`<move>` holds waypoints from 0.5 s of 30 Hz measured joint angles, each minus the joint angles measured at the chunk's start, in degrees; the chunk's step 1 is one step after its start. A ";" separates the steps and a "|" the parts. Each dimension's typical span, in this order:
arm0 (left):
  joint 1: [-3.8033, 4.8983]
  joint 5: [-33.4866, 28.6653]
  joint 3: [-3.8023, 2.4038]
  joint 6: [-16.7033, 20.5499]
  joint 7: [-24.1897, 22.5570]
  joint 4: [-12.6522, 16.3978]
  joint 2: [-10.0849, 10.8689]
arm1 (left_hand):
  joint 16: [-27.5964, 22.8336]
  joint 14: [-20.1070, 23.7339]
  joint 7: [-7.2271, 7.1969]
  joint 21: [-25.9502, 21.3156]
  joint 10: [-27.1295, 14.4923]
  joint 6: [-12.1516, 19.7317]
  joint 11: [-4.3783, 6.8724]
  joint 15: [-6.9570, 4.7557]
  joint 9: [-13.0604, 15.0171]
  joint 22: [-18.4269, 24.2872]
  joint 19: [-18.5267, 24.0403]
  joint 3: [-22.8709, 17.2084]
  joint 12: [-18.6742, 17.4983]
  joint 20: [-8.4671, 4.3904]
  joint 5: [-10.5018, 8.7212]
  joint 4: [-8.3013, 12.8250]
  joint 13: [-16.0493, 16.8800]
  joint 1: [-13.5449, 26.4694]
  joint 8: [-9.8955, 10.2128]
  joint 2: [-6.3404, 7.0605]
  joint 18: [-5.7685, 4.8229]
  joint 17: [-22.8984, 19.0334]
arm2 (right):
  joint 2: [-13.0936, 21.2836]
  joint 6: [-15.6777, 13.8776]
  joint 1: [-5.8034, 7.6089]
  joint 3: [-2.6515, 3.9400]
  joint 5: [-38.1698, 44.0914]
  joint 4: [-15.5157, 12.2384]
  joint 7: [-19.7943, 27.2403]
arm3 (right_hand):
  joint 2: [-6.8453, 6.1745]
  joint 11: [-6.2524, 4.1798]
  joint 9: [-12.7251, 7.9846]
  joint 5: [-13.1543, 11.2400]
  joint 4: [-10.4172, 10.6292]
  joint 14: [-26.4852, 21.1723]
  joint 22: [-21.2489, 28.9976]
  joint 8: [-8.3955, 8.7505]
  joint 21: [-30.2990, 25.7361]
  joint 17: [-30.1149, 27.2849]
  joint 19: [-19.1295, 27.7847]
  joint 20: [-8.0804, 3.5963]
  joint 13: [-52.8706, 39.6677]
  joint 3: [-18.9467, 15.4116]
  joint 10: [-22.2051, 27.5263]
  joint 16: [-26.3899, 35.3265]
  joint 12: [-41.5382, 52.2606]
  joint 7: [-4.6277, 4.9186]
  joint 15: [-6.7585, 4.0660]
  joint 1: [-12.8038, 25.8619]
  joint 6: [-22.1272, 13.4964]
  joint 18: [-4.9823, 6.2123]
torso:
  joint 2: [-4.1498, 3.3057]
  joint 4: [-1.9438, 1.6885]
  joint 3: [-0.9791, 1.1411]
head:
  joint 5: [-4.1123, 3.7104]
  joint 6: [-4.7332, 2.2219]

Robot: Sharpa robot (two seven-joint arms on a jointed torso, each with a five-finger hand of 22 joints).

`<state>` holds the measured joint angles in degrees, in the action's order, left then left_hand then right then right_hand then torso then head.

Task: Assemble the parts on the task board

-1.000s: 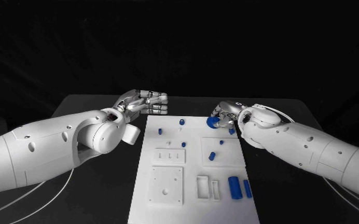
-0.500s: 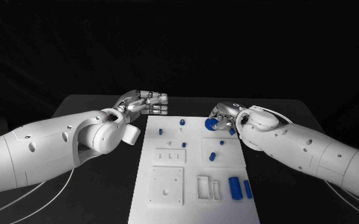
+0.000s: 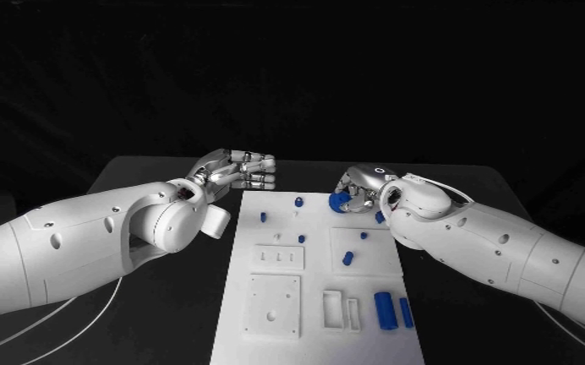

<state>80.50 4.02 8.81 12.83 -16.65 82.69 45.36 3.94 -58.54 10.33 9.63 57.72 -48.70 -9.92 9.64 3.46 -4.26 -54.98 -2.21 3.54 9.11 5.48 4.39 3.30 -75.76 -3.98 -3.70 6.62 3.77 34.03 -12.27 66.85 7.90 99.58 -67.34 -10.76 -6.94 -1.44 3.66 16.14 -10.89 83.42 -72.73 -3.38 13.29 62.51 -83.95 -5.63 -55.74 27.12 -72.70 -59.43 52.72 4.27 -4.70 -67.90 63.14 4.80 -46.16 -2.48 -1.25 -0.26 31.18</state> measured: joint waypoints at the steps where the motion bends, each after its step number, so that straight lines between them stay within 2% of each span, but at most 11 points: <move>1: 0.00 0.00 0.00 0.00 0.00 -0.01 0.00 | 0.00 0.00 0.00 0.00 0.00 0.00 0.00 0.00 0.00 0.00 0.00 0.00 0.00 0.00 0.00 0.00 0.00 0.00 0.00 0.00 0.00 0.00 | 0.01 -0.13 0.04 0.00 0.17 -0.43 -0.10 | 0.00 0.00 0.00 0.00 0.16 0.00 -0.08 -0.02 0.00 0.05 -0.12 -0.12 -0.08 -0.15 0.00 0.00 0.20 0.00 0.00 0.00 0.00 0.00 | 0.00 0.01 0.01 | 0.07 -0.02; 8: 0.00 0.01 0.00 0.01 0.00 -0.03 0.08 | 0.00 0.00 0.00 0.00 0.00 0.00 0.00 0.00 0.00 0.00 0.00 0.00 0.00 0.00 0.00 0.00 0.00 0.00 0.00 0.00 0.00 0.00 | -0.17 -1.00 0.15 0.01 1.73 -4.35 -0.73 | -0.23 0.01 0.01 0.46 2.20 0.00 -0.15 -0.04 0.00 0.11 -0.20 -0.20 -0.18 -1.60 0.00 -0.24 0.21 0.01 0.00 -0.24 -0.01 0.00 | 0.01 0.10 0.08 | 0.42 -0.22; 11: 0.00 0.01 0.00 0.01 0.01 0.01 0.09 | 0.00 0.00 0.00 0.00 0.00 0.00 0.00 0.00 0.00 0.00 0.00 0.00 0.00 0.00 0.00 0.00 0.00 0.00 0.00 0.00 0.00 0.00 | -0.64 -1.34 0.16 -0.01 2.52 -5.56 -0.96 | -0.23 0.01 0.02 0.50 2.46 0.00 -0.15 -0.05 0.00 0.11 -0.20 -0.20 -0.20 -1.86 -0.01 -0.24 0.21 0.01 0.00 -0.25 -0.01 0.00 | 0.00 0.11 0.08 | 0.65 -0.31; 15: 0.00 0.01 0.00 0.01 0.01 0.06 0.09 | 0.00 0.00 0.00 0.00 0.00 0.00 0.00 0.00 0.00 0.00 0.00 0.00 0.00 0.00 0.00 0.00 0.00 0.00 0.00 0.00 0.00 0.00 | -1.73 -1.86 0.20 -0.36 3.80 -6.82 -1.19 | -0.52 -0.10 0.03 0.50 2.68 0.00 -0.15 -0.05 0.00 0.11 -0.20 -0.20 -0.23 -2.08 -0.12 -0.24 0.21 0.02 0.00 -0.53 -0.02 0.00 | -0.02 0.04 0.08 | 0.88 -0.48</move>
<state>80.50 4.04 8.81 12.84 -16.64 82.75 45.45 3.94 -58.54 10.33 9.63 57.72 -48.70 -9.92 9.64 3.46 -4.26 -54.98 -2.21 3.54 9.11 5.48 4.39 3.30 -75.76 -3.98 -3.70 6.61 3.77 32.31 -14.13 67.05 7.54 103.38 -74.16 -11.96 -7.46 -1.54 3.69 16.64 -8.21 83.42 -72.88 -3.43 13.29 62.62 -84.15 -5.83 -55.97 25.04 -72.82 -59.66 52.93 4.29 -4.70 -68.44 63.12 4.79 -46.19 -2.44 -1.18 0.62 30.71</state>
